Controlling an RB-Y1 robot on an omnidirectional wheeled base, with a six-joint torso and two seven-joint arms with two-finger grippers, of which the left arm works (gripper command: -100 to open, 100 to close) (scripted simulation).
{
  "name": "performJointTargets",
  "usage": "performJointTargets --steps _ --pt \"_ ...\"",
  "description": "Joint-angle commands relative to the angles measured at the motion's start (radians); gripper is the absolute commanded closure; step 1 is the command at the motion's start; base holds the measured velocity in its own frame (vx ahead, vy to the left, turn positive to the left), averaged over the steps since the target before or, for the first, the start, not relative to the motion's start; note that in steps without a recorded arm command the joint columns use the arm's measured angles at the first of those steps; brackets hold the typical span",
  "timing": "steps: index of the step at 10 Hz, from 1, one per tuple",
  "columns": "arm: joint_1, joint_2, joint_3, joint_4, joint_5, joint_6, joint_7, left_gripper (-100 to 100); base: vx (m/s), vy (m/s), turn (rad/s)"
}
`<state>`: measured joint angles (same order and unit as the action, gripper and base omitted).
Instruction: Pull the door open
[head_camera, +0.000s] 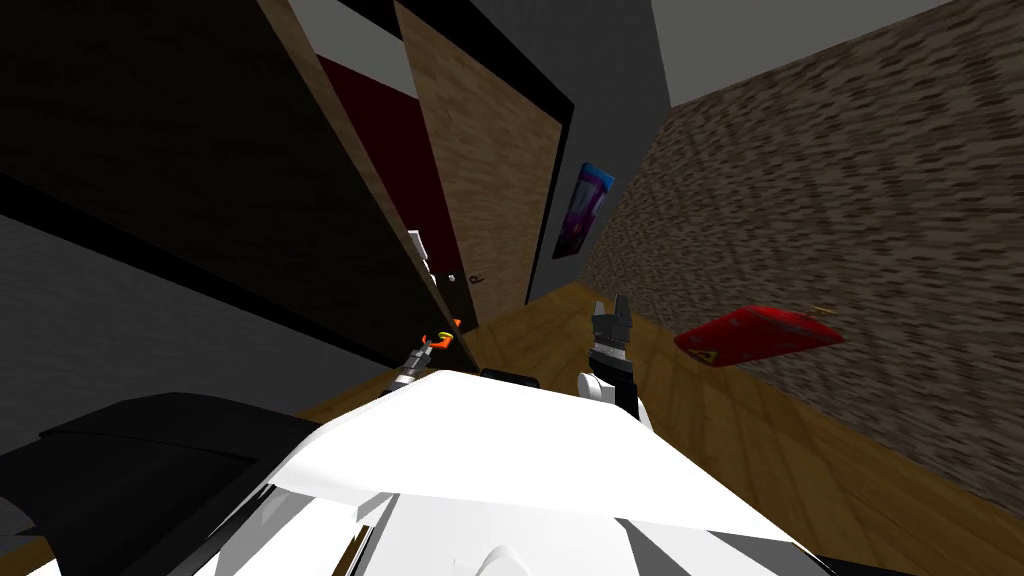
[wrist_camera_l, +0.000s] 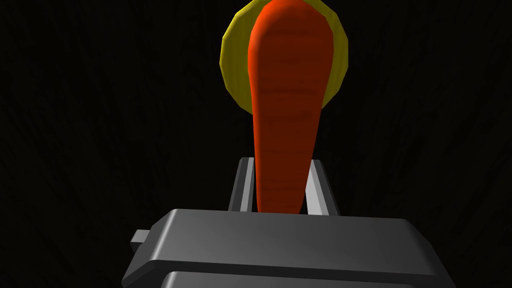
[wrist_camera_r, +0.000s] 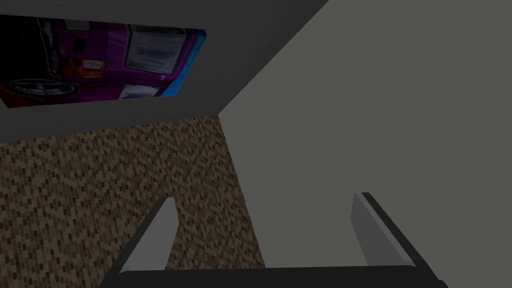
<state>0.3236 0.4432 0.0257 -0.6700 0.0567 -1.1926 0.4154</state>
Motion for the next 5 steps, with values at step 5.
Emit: performJointTargets --steps 5 --pt "-0.118 -0.023 -0.009 0.042 -0.042 0.057 -0.001 100 -0.234 0.018 -0.064"
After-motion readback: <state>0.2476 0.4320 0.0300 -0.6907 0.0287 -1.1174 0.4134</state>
